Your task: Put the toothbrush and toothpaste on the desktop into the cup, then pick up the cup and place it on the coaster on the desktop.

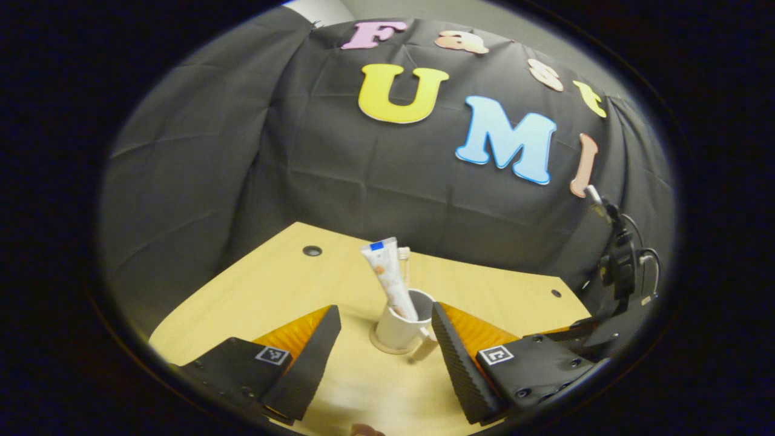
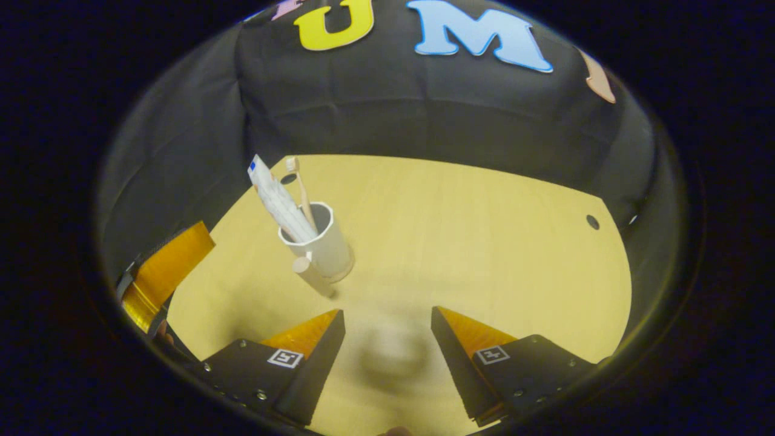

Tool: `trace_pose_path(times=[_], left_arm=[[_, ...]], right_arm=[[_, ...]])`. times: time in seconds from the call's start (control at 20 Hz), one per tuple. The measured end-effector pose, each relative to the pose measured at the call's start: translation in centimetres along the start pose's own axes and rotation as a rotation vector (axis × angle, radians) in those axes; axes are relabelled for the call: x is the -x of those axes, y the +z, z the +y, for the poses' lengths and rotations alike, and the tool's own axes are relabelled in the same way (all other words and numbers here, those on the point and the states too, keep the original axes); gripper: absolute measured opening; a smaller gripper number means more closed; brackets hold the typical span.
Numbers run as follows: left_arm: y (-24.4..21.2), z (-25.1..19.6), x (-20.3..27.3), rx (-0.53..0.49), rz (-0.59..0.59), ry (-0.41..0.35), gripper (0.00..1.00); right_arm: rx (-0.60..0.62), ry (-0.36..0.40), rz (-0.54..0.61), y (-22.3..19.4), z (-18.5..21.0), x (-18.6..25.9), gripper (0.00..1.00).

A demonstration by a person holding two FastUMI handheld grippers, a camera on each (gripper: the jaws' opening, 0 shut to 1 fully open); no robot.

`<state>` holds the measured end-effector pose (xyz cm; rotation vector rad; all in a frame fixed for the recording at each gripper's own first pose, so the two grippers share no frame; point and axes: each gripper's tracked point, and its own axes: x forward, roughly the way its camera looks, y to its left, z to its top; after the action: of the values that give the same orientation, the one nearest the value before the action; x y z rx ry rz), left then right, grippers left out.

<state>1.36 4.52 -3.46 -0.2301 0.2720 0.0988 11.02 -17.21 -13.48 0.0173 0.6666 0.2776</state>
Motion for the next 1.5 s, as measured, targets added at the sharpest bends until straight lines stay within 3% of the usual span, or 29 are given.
trace_pose_path(times=[0.3,0.6,1.05,1.5], left_arm=[[1.3,-6.2,2.4,-0.043,-0.076,-0.034,0.97],[3.2,-10.0,5.8,-0.1,-0.192,-0.028,0.97],[5.6,-11.5,8.7,-0.169,-0.284,-0.078,0.97],[5.8,-10.3,9.4,-0.212,-0.313,-0.1,0.97]], right_arm=[[0.017,-0.086,-0.347,3.5,-5.6,8.1,0.87],[0.074,-0.108,-0.579,5.4,-6.2,12.6,0.89],[0.032,-0.197,-0.724,7.2,-7.0,16.9,0.86],[0.126,-0.257,-0.786,7.2,-5.0,19.4,0.86]])
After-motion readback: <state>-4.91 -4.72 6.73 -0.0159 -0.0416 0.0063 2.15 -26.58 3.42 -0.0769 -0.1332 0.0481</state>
